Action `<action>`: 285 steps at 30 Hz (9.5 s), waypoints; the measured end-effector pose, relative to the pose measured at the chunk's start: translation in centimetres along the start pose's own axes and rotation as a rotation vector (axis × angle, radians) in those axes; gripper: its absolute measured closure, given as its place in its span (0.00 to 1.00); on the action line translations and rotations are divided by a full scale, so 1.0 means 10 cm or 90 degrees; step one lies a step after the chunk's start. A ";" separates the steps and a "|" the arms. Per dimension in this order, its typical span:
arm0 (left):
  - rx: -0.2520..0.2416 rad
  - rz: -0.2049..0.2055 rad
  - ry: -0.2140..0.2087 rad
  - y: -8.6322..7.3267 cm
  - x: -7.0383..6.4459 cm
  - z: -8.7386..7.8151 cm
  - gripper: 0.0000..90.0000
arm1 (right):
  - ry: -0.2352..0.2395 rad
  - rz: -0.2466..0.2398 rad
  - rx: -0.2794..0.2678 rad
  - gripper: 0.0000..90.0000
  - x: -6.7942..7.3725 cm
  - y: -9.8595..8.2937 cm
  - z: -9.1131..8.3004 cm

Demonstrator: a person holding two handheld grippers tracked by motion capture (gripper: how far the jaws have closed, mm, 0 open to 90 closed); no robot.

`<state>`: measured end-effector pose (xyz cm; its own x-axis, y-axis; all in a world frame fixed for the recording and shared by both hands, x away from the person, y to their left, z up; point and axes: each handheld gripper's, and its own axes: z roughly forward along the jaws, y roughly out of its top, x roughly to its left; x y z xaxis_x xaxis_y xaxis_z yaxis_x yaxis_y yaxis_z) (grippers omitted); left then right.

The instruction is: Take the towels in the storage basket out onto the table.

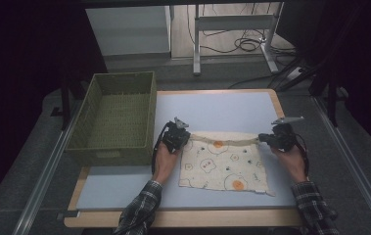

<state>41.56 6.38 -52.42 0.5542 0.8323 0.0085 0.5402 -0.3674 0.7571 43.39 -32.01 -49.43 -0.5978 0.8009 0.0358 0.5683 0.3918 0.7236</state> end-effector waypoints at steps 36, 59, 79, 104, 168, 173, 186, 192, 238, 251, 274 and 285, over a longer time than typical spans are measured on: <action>-0.059 0.039 -0.135 -0.84 -0.46 -0.87 0.95 | 0.083 -0.072 -0.016 0.97 0.80 -0.92 -0.91; -0.029 -0.005 -0.178 -0.92 -0.34 -1.00 0.67 | 0.080 -0.036 -0.020 0.82 0.67 -0.97 -0.93; -0.006 -0.024 -0.060 -0.31 -0.18 -0.42 0.57 | 0.019 -0.013 0.021 0.73 0.35 -0.42 -0.15; 0.011 -0.029 -0.066 -0.10 -0.13 -0.11 0.43 | -0.015 0.018 0.016 0.83 -0.06 -0.14 -0.05; 0.017 -0.006 -0.063 -0.20 -0.12 0.07 0.30 | 0.230 -0.178 0.019 0.67 1.84 -0.26 0.16; 0.017 -0.006 -0.063 -0.20 -0.12 0.07 0.30 | 0.252 -0.194 0.026 0.67 2.04 -0.17 0.29; 0.016 -0.007 -0.063 -0.20 -0.12 0.07 0.30 | 0.219 -0.237 0.036 0.66 2.34 -0.13 0.50; 0.016 -0.009 -0.060 -0.20 -0.12 0.06 0.32 | 0.173 -0.274 0.030 0.91 2.43 -0.17 0.46; -0.075 0.049 -0.166 0.29 -0.56 0.10 0.95 | 0.187 -0.118 -0.065 0.94 1.72 -0.27 -0.12; -0.077 0.102 -0.205 0.62 -0.92 0.32 0.95 | 0.132 -0.086 -0.077 0.94 1.37 -0.48 -0.40; -0.060 0.144 -0.217 0.99 -1.41 0.71 0.93 | 0.061 -0.030 -0.072 0.93 0.84 -0.72 -0.68; -0.067 0.109 -0.200 0.95 -1.26 0.61 0.62 | 0.034 -0.013 -0.061 0.86 0.71 -0.82 -0.63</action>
<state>43.53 -10.16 -49.28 0.8073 0.5882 -0.0474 0.3632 -0.4319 0.8255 30.90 -32.38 -50.73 -0.6400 0.7664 0.0554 0.5003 0.3608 0.7871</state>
